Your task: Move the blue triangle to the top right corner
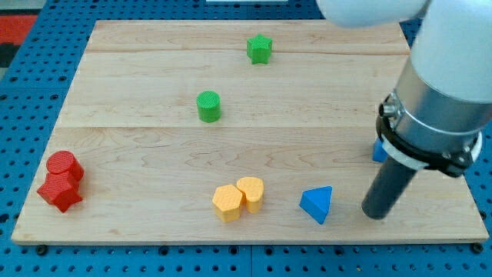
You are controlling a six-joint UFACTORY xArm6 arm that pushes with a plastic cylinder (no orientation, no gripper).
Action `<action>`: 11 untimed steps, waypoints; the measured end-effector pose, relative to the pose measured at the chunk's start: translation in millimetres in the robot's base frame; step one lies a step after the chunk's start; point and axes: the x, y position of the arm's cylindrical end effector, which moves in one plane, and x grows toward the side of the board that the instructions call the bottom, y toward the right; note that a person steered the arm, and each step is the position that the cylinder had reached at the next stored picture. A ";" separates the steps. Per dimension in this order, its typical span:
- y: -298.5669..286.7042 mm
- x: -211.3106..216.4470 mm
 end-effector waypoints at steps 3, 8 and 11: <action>-106.4 23.4; -58.2 24.3; -36.2 7.7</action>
